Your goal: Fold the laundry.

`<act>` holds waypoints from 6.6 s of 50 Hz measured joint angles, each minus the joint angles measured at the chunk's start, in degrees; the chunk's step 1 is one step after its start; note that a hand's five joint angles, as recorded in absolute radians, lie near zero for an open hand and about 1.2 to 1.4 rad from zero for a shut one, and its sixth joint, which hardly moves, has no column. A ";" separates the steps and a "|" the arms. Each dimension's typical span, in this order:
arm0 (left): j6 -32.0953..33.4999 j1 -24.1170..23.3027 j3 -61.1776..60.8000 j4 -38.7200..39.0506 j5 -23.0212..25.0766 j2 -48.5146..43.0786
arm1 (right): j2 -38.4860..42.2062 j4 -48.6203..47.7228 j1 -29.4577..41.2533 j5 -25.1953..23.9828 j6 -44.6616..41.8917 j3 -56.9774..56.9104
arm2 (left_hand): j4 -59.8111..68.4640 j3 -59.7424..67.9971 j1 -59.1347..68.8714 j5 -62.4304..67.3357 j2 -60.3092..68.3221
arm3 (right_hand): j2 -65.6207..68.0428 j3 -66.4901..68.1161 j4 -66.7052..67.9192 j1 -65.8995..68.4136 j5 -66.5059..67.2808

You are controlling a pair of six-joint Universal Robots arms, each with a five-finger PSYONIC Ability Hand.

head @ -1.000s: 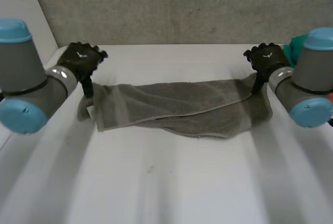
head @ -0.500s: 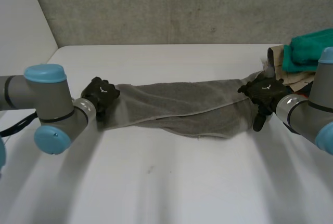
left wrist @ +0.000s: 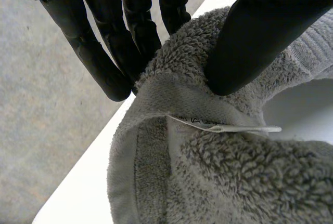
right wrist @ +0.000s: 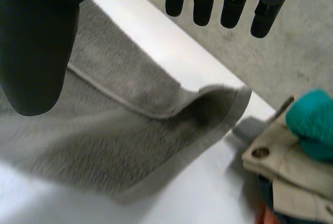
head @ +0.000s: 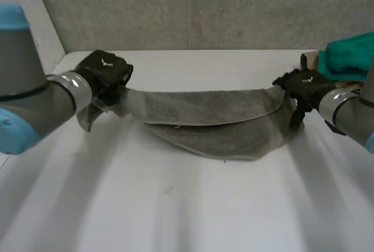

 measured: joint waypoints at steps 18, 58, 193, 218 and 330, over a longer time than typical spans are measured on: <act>-17.84 -1.90 10.06 -12.73 6.20 14.57 | 14.13 7.46 4.85 -9.64 2.50 -15.59 | 0.02 0.00 0.00 0.00 0.00 | 0.00 0.00 0.00 0.00 0.00; -26.48 8.27 20.55 3.96 5.11 5.33 | 9.74 -21.73 12.96 11.23 9.71 -38.45 | 0.07 0.28 0.00 0.00 0.22 | 55.16 55.82 56.00 50.69 53.08; -18.39 4.91 15.76 22.79 -5.15 -8.02 | -4.91 -29.51 0.45 4.02 14.75 -8.12 | 0.06 0.38 -1.13 0.12 0.21 | 55.19 56.03 56.02 52.05 54.91; -7.89 6.45 -12.25 9.02 -0.27 -4.42 | 0.66 -12.72 -5.68 -2.11 0.33 11.64 | -40.63 -39.13 -36.05 -37.95 -39.90 | 55.19 56.14 56.22 52.05 54.91; -2.89 9.94 -9.65 17.09 1.29 -11.62 | 0.67 -13.66 -0.12 0.52 -2.00 13.63 | -12.25 -11.60 -9.87 -9.76 -12.28 | 55.19 56.16 56.25 52.05 54.91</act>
